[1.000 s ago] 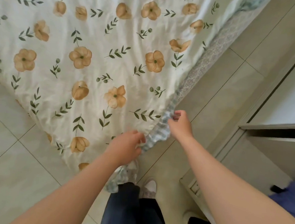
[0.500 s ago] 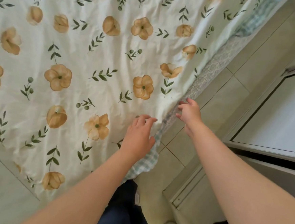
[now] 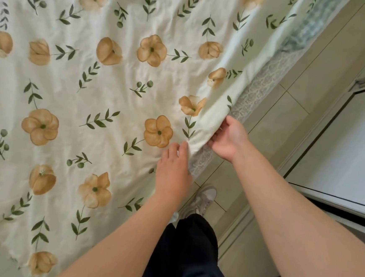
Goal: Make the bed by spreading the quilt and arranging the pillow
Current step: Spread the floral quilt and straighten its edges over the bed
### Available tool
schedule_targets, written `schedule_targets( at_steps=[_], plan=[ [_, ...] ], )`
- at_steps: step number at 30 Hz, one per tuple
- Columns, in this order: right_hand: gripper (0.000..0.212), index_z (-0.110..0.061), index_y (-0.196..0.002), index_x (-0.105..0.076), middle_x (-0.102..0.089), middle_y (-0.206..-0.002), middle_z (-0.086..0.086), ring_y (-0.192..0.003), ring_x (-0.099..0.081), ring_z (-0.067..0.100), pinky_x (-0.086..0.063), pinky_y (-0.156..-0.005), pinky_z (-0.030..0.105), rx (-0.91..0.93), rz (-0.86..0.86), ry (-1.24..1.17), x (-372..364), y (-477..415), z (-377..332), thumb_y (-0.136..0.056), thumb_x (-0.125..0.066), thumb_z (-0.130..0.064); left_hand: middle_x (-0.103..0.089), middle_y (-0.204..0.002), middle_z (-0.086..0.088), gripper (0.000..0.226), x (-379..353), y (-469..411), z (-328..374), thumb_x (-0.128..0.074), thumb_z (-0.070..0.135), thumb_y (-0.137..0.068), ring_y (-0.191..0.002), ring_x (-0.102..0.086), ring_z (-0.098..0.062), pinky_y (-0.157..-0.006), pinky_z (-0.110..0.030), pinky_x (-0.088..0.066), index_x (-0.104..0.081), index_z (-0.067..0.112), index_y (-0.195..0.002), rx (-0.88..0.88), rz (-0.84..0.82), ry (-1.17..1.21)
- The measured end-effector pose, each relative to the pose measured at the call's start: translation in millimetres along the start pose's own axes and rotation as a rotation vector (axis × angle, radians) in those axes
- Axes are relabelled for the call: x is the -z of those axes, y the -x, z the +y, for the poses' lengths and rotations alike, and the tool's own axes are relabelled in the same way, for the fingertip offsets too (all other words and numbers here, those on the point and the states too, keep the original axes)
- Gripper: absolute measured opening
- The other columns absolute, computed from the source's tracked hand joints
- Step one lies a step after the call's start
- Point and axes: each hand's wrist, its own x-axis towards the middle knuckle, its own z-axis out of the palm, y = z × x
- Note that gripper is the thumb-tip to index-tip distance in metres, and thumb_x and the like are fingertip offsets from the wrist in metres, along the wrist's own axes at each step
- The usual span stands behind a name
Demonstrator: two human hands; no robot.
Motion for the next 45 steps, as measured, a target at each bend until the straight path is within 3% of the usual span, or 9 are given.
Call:
schedule_targets(
  at_steps=[6, 10, 17, 22, 25, 28, 33, 36, 45],
  plan=[
    [0.035, -0.009, -0.115, -0.062, -0.062, -0.126, 0.017, -0.119, -0.056, 0.034, -0.043, -0.102, 0.048, -0.023, -0.116, -0.132, -3, -4, -25, -0.101, -0.036, -0.028, -0.049, -0.119, -0.006, 0.066, 11, -7, 5, -0.046, -0.011, -0.081, -0.085, -0.045, -0.016, -0.060, -0.027, -0.037, -0.037, 0.017, -0.140, 0.061, -0.014, 0.048],
    [0.019, -0.012, -0.102, -0.063, -0.071, -0.080, 0.001, -0.073, -0.062, 0.011, -0.047, -0.069, 0.021, -0.033, -0.212, 0.010, 6, -4, -31, -0.100, -0.047, -0.023, -0.051, -0.111, -0.008, 0.058, 6, -8, 12, -0.050, -0.006, -0.080, -0.076, -0.044, -0.019, -0.049, -0.027, -0.027, -0.040, 0.013, -0.134, 0.080, 0.008, -0.042],
    [0.026, -0.014, -0.114, -0.063, -0.069, -0.117, 0.010, -0.107, -0.064, 0.027, -0.048, -0.101, 0.044, 0.064, -0.179, 0.273, 33, -10, -37, -0.091, -0.065, -0.025, -0.048, -0.115, -0.011, 0.089, -25, -10, 20, -0.079, 0.033, -0.070, -0.100, -0.052, -0.029, -0.073, -0.037, -0.046, -0.032, 0.008, -0.142, 0.070, 0.084, -0.203],
    [0.016, -0.011, -0.087, -0.063, -0.067, -0.085, 0.006, -0.081, -0.064, 0.023, -0.054, -0.078, 0.039, 0.264, 0.085, 0.456, 56, -6, -28, -0.095, -0.057, -0.023, -0.046, -0.121, -0.011, 0.098, -26, -13, 18, -0.078, 0.042, -0.072, -0.106, -0.051, -0.028, -0.083, -0.038, -0.049, -0.024, 0.008, -0.147, -0.040, 0.082, -0.304],
    [0.037, 0.003, -0.077, -0.049, -0.042, -0.063, 0.003, -0.060, -0.041, 0.016, -0.036, -0.058, 0.027, 0.500, 0.138, 0.580, 59, 5, -21, -0.099, -0.047, -0.027, -0.036, -0.121, -0.011, 0.076, -24, -9, 21, -0.071, 0.021, -0.078, -0.103, -0.040, -0.029, -0.082, -0.044, -0.052, -0.028, 0.012, -0.140, -0.196, 0.273, -0.266],
    [0.042, -0.015, -0.064, -0.030, -0.027, -0.056, -0.005, -0.048, -0.023, 0.007, -0.021, -0.048, 0.022, 0.669, 0.143, 0.692, 66, 15, -22, -0.101, -0.045, -0.027, -0.033, -0.112, -0.008, 0.063, -23, -6, 25, -0.068, 0.007, -0.073, -0.094, -0.036, -0.029, -0.079, -0.042, -0.054, -0.041, 0.012, -0.130, -0.302, 0.486, -0.311],
    [0.040, -0.003, -0.073, -0.043, -0.041, -0.062, 0.010, -0.058, -0.040, 0.025, -0.046, -0.058, 0.037, 0.624, 0.156, 0.767, 81, 6, -30, -0.099, -0.045, -0.033, -0.046, -0.106, -0.010, 0.047, -23, -7, 31, -0.076, 0.039, -0.075, -0.095, -0.045, -0.028, -0.084, -0.037, -0.047, -0.059, 0.008, -0.106, -0.124, 0.291, -0.321],
    [0.052, 0.009, -0.102, -0.052, -0.058, -0.098, 0.034, -0.077, -0.058, 0.042, -0.051, -0.076, 0.065, 0.514, 0.120, 0.750, 83, -3, -31, -0.094, -0.044, -0.042, -0.042, -0.108, -0.008, 0.060, -27, -7, 25, -0.075, 0.052, -0.070, -0.098, -0.042, -0.025, -0.089, -0.035, -0.043, -0.052, 0.013, -0.109, 0.000, 0.163, -0.355],
    [0.043, 0.008, -0.107, -0.053, -0.058, -0.111, 0.034, -0.077, -0.054, 0.028, -0.056, -0.084, 0.053, 0.414, 0.072, 0.789, 85, -4, -30, -0.100, -0.044, -0.034, -0.055, -0.088, -0.001, 0.014, -21, -7, 12, -0.075, 0.016, -0.080, -0.086, -0.044, -0.023, -0.073, -0.035, -0.043, -0.064, 0.010, -0.085, 0.017, 0.188, 0.014]
  ],
)
